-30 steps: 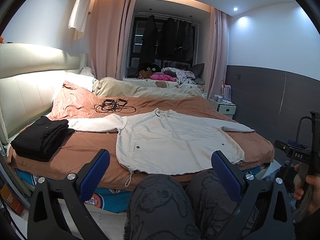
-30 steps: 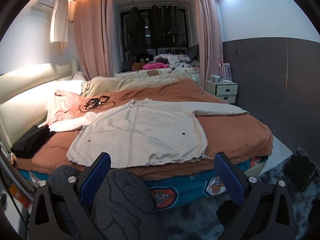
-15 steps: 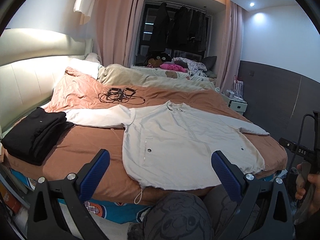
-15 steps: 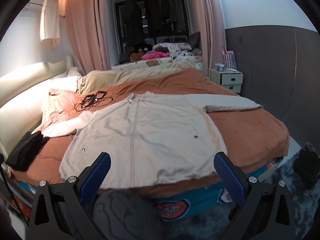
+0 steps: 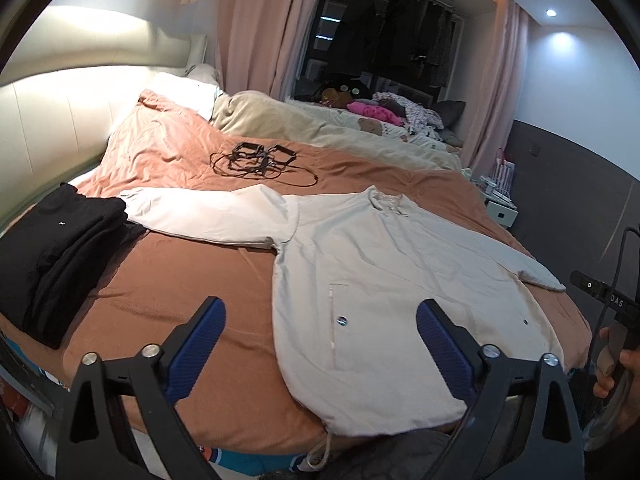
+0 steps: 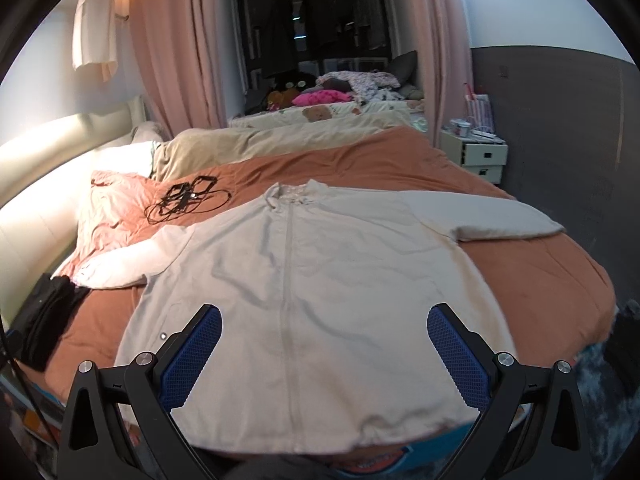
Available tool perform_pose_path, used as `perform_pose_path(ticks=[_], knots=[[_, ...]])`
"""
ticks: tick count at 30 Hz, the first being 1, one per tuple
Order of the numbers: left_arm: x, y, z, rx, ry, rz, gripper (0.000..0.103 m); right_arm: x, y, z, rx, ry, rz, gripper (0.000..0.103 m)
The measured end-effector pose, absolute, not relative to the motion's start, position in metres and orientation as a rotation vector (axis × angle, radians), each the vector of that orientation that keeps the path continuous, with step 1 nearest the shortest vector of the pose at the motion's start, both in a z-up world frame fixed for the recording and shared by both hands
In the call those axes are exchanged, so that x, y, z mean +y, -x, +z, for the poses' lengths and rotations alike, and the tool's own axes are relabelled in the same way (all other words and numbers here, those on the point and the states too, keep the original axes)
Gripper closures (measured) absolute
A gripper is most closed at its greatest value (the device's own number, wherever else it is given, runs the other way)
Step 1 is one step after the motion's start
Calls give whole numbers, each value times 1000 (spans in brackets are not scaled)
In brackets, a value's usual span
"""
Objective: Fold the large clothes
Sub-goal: 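Lower both tools toward the beige jacket's sleeve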
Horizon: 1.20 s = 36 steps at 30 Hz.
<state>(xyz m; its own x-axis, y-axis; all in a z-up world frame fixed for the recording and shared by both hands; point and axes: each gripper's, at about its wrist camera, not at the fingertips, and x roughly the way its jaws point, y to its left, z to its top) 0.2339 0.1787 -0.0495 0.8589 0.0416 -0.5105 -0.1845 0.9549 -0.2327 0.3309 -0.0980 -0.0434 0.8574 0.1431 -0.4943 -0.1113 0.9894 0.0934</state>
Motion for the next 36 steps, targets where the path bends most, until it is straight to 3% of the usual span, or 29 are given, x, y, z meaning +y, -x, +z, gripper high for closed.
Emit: perform_pose_path(ticks=[7,14,20,26,30,31,36], knots=[[234,-289,-63,587,368,191,26,-51,-396,-53,557,-79,209,0],[268,-332,-73,639,350,257,30,-9,-455,-70,608,-134,274,4],[298,-369,-80,689,327,307,40,21,-498,-85,661,-181,337,4],[340,-412,-89,745,336,361,42,65,-539,-103,718,-185,424,14],[366,-446,-106,815,337,404,46,89,-563,-118,789,-208,500,37],[370,-451,-109,828,345,409,51,98,-571,-124,813,-205,518,38],[397,-479,-134,889,401,460,52,124,-594,-145,860,-181,517,40]])
